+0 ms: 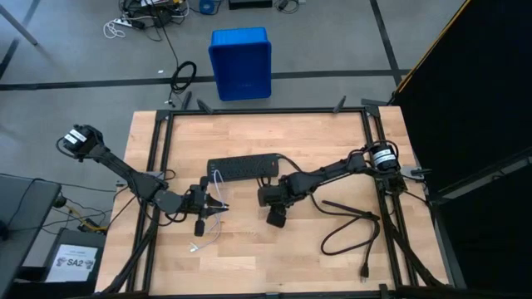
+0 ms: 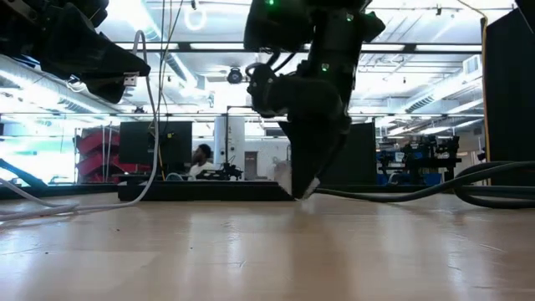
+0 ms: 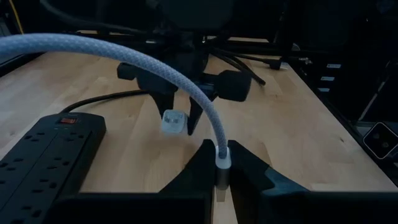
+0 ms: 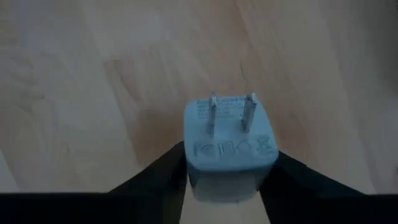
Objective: Insert USB
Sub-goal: Insert the charger cable into the charger adapter
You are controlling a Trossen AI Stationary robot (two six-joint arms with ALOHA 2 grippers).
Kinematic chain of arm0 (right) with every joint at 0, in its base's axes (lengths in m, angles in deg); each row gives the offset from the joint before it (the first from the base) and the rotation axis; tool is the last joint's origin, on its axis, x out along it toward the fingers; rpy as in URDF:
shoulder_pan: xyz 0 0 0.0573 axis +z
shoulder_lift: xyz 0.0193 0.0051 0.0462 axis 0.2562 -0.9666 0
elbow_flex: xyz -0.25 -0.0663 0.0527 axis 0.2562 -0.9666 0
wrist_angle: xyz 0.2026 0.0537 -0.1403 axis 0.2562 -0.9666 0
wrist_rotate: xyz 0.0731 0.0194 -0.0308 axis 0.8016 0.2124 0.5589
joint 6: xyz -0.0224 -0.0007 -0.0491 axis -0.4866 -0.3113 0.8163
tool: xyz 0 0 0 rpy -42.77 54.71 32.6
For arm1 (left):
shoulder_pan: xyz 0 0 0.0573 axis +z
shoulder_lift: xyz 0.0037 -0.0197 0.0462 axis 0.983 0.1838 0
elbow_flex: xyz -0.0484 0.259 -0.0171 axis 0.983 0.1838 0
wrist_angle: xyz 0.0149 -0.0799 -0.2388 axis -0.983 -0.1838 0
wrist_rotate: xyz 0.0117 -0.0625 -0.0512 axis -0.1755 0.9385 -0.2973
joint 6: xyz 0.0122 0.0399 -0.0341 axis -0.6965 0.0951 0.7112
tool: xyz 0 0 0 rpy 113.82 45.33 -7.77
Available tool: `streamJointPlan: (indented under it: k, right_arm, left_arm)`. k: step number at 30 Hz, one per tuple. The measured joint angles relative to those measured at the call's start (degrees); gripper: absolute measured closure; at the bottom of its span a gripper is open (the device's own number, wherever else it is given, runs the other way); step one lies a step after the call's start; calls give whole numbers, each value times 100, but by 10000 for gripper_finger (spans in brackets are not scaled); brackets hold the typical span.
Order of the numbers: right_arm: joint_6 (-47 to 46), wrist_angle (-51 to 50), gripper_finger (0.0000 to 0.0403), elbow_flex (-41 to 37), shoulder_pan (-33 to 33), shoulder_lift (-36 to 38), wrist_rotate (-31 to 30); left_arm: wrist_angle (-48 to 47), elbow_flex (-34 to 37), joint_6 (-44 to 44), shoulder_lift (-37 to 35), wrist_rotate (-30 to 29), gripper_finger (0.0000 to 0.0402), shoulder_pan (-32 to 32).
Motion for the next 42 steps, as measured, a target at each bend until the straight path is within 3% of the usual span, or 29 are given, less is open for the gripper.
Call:
streamJointPlan:
  k: [4,10,17,23,29,34,37,42]
  right_arm:
    - [85,-3,212,2,2,7,-2]
    - [133,-58,210,2,33,13,-114]
    - [-56,566,220,-491,423,33,-1282]
    - [-359,2364,222,-1348,791,85,-2087]
    - [-676,5613,223,-2844,975,68,-2597]
    - [-917,7884,234,-4022,1041,51,-2656]
    - [-556,8596,242,-4380,1047,45,-2649]
    - [55,8732,246,-4413,1047,30,-2594]
  left_arm:
    - [0,0,0,0,0,392,0]
    - [0,0,0,0,0,392,0]
    - [-4,0,0,0,118,392,0]
    - [-8,0,10,0,136,392,0]
    - [-9,0,16,0,136,392,0]
    - [-7,0,15,0,136,392,0]
    - [-7,0,3,0,133,392,0]
    - [-1,0,-2,0,133,392,0]
